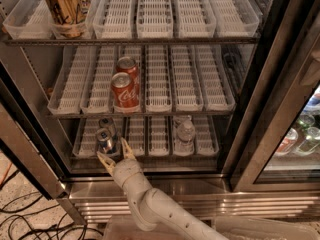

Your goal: Pick redbull can from bottom shelf of fridge

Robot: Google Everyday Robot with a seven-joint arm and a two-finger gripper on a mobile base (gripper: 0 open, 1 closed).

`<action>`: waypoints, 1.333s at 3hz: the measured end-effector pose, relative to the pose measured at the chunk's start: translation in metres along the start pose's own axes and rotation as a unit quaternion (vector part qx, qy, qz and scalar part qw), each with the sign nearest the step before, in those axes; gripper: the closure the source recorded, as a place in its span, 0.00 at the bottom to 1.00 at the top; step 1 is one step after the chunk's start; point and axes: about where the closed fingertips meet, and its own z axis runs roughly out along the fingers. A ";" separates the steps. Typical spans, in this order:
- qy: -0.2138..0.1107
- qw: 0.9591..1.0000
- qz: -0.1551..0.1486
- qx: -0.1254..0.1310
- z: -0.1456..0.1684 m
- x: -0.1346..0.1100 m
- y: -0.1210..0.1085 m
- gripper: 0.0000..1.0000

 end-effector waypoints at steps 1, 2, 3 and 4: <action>0.000 1.000 0.000 0.000 0.000 0.000 0.000 0.17; 0.000 1.000 0.000 0.000 0.000 0.000 0.000 0.34; 0.000 1.000 0.000 0.000 0.000 0.000 0.000 0.48; 0.002 1.000 0.000 -0.006 0.004 0.002 0.002 0.42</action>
Offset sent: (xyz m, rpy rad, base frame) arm 0.0000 0.0000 0.0000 0.0000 0.0000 0.0000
